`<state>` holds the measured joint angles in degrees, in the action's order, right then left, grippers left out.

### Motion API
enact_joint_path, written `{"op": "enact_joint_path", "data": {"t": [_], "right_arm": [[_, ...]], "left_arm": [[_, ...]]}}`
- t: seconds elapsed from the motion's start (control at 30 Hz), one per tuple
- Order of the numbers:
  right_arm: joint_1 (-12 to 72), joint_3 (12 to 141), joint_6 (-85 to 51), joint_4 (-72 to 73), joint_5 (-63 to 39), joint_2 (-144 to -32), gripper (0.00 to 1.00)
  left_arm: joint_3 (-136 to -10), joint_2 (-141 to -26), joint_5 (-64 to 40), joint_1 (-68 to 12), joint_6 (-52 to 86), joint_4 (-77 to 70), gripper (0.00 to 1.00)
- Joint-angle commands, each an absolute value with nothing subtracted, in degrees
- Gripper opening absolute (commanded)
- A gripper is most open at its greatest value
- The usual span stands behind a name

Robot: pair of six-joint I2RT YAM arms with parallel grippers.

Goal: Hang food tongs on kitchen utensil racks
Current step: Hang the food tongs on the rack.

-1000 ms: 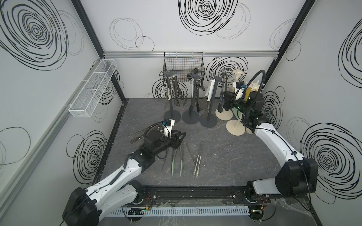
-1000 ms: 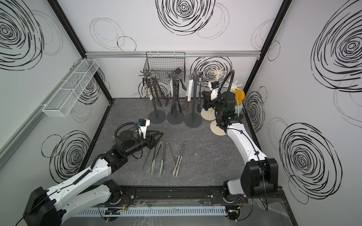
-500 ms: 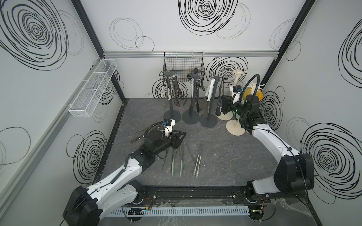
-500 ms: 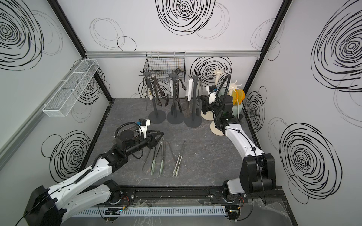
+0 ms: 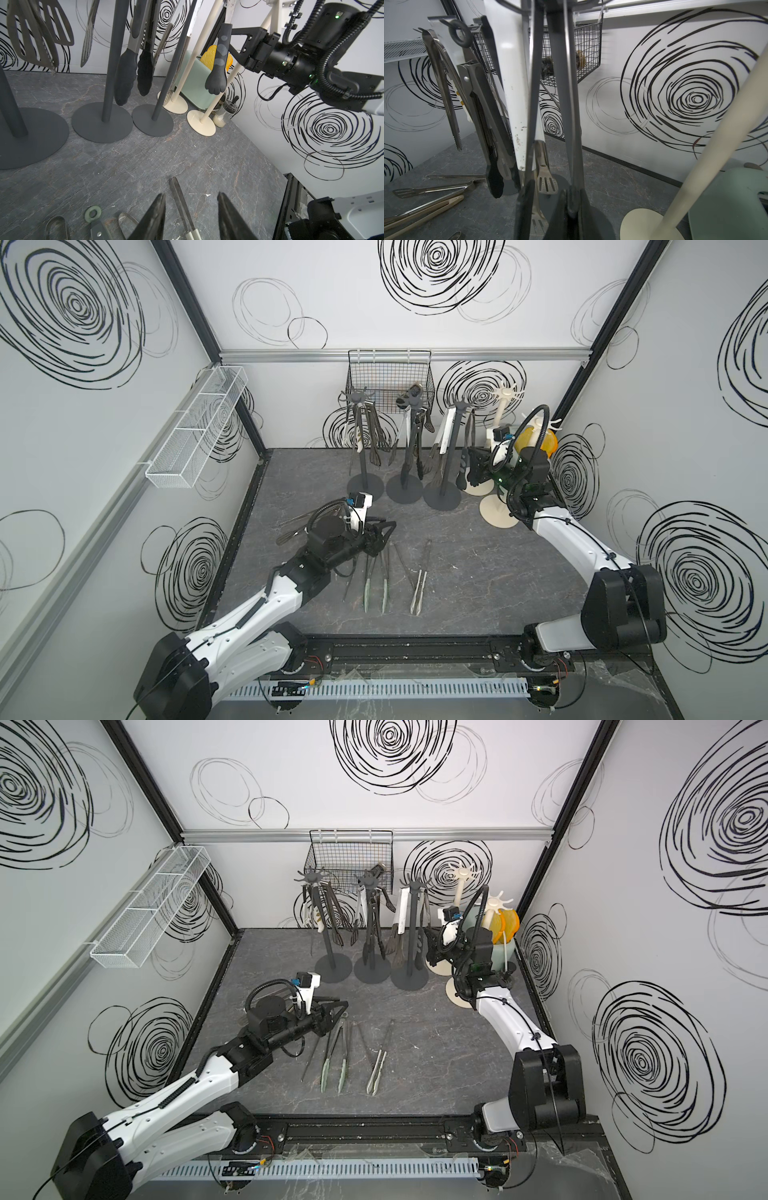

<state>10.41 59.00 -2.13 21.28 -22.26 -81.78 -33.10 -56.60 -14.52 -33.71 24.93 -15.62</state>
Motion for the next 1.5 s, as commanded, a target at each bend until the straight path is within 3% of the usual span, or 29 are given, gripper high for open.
{"op": "enact_joint_path", "data": {"t": [0.0,0.23,0.83,1.1,1.47], "right_arm": [[10.8,57.7,-2.2,21.4,-21.5,-82.0,0.00],[10.8,58.6,-2.1,20.2,-21.1,-83.4,0.01],[10.9,60.1,-2.3,18.6,-20.5,-83.5,0.24],[11.2,56.6,-5.6,15.6,-17.9,-78.3,0.47],[13.9,48.4,-9.4,9.4,-17.0,-68.4,0.58]], "left_arm": [[-32.7,-56.9,-14.9,-34.0,25.0,-19.3,0.45],[-32.6,-57.1,-14.8,-34.2,25.0,-19.4,0.45],[-33.1,-56.9,-13.7,-34.3,24.7,-17.2,0.47],[-41.0,-58.4,-6.3,-33.1,23.1,3.3,0.47],[-45.1,-61.0,-4.3,-21.2,23.1,23.7,0.53]]}}
